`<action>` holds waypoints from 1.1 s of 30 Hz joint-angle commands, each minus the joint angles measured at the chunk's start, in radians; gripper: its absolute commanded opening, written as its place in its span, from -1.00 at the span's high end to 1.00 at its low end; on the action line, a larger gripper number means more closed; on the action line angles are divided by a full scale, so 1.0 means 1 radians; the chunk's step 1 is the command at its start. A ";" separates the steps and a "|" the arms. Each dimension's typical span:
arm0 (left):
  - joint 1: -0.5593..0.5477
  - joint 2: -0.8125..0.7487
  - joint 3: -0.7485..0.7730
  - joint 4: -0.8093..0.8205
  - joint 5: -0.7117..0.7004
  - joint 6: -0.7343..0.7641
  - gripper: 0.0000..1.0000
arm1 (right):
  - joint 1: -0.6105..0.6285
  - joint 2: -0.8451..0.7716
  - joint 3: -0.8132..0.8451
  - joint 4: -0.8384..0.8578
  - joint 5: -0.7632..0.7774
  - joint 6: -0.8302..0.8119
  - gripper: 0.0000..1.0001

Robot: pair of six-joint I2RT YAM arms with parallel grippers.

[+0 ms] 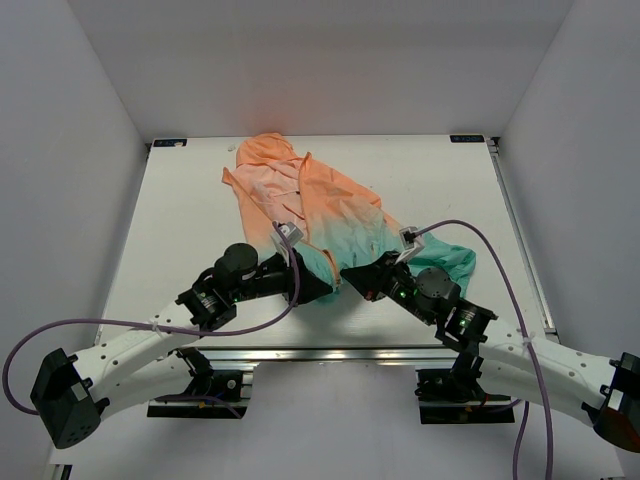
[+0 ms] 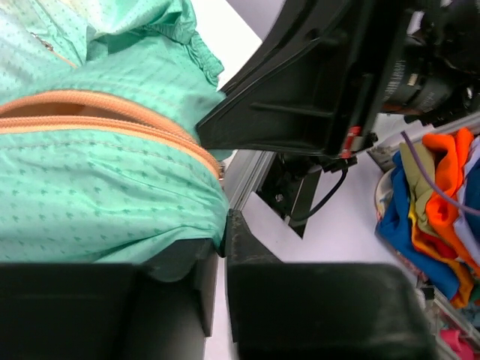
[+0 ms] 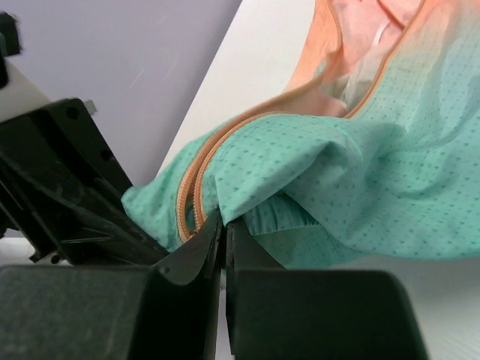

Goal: Zip up the jacket

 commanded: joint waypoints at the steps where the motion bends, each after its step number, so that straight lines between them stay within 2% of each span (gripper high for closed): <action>1: -0.006 -0.021 -0.004 -0.008 0.047 -0.013 0.53 | -0.008 0.005 -0.019 0.098 -0.033 0.042 1.00; 2: -0.007 -0.024 -0.008 0.010 0.048 -0.018 0.47 | -0.008 0.005 -0.025 0.101 -0.037 0.045 1.00; 3: -0.007 -0.028 -0.013 0.018 0.050 -0.020 0.33 | -0.010 0.002 -0.030 0.114 -0.039 0.049 1.00; 7: -0.006 -0.026 -0.027 0.039 0.035 -0.038 0.11 | -0.010 0.001 -0.038 0.137 -0.065 0.045 1.00; 11: -0.006 -0.017 -0.034 0.059 0.027 -0.052 0.04 | -0.008 0.002 -0.042 0.157 -0.085 0.049 1.00; 19: -0.007 -0.012 -0.034 0.087 -0.027 -0.076 0.03 | -0.008 0.013 -0.047 0.161 -0.100 0.047 1.00; 22: -0.006 -0.021 -0.042 0.104 -0.057 -0.092 0.18 | -0.008 0.005 -0.047 0.152 -0.094 0.044 1.00; 23: -0.006 -0.023 -0.043 0.104 -0.074 -0.095 0.35 | -0.010 0.005 -0.045 0.149 -0.096 0.042 1.00; 26: -0.007 -0.018 -0.045 0.116 -0.091 -0.107 0.61 | -0.008 0.005 -0.047 0.146 -0.097 0.041 1.00; 27: -0.007 -0.014 -0.046 0.119 -0.091 -0.110 0.82 | -0.008 0.007 -0.045 0.144 -0.097 0.039 1.00; 29: -0.006 -0.008 -0.045 0.128 -0.088 -0.110 1.00 | -0.010 0.008 -0.045 0.143 -0.094 0.041 1.00; 33: -0.006 0.011 -0.039 0.108 -0.100 -0.107 1.00 | -0.008 0.008 -0.045 0.149 -0.097 0.039 1.00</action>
